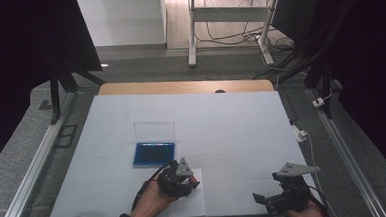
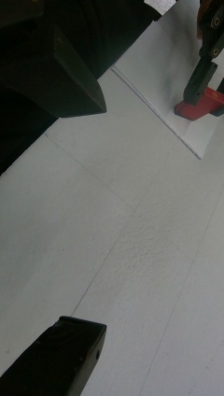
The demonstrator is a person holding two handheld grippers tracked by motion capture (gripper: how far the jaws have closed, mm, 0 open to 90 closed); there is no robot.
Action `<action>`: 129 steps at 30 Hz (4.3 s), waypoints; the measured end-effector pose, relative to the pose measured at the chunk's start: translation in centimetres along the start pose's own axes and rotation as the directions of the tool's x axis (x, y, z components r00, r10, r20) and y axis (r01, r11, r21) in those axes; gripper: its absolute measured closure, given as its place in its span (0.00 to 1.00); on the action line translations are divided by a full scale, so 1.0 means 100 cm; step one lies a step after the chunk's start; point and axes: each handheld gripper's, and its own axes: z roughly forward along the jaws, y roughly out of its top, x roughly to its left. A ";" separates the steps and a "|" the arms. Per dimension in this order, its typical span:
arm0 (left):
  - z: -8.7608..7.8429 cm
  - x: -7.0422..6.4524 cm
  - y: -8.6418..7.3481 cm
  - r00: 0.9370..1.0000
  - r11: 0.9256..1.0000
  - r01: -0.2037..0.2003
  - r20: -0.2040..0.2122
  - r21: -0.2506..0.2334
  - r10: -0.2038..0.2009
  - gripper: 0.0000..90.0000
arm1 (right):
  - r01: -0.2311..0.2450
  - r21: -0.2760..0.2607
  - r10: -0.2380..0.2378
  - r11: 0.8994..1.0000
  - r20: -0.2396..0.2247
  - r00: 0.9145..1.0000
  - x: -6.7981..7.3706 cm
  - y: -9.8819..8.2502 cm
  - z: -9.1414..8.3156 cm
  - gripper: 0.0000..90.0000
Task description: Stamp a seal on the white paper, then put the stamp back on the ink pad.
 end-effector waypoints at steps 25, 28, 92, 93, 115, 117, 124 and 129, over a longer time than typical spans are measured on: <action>-0.022 0.004 0.002 0.999 0.998 0.031 0.042 -0.053 -0.029 0.64 | 0.001 -0.002 -0.001 1.000 0.000 1.000 0.000 0.000 0.000 0.00; -0.024 0.006 0.001 0.999 0.998 0.030 0.040 -0.054 -0.028 0.64 | 0.001 -0.003 -0.001 1.000 0.000 1.000 0.000 0.000 0.000 0.00; -0.078 0.095 -0.027 0.959 0.962 0.246 -0.115 -0.116 -0.259 0.64 | 0.012 0.009 -0.012 1.000 -0.002 1.000 0.001 0.000 0.001 0.00; -0.078 0.097 -0.028 0.958 0.961 0.250 -0.117 -0.118 -0.263 0.64 | 0.012 0.009 -0.012 1.000 -0.003 1.000 0.001 0.000 0.001 0.00; -0.064 0.122 -0.040 0.934 0.943 0.297 -0.160 -0.151 -0.320 0.64 | 0.020 0.017 -0.020 1.000 -0.002 1.000 0.001 0.000 0.002 0.00; -0.062 0.123 -0.041 0.934 0.943 0.296 -0.162 -0.150 -0.318 0.64 | 0.019 0.019 -0.019 1.000 -0.003 1.000 0.001 0.001 0.002 0.00; -0.051 0.123 -0.044 0.937 0.953 0.278 -0.184 -0.121 -0.296 0.64 | 0.020 0.020 -0.020 1.000 -0.002 1.000 0.002 0.001 0.002 0.00; -0.046 0.121 -0.044 0.939 0.959 0.270 -0.194 -0.087 -0.282 0.64 | 0.020 0.022 -0.020 1.000 -0.003 1.000 0.002 0.001 0.002 0.00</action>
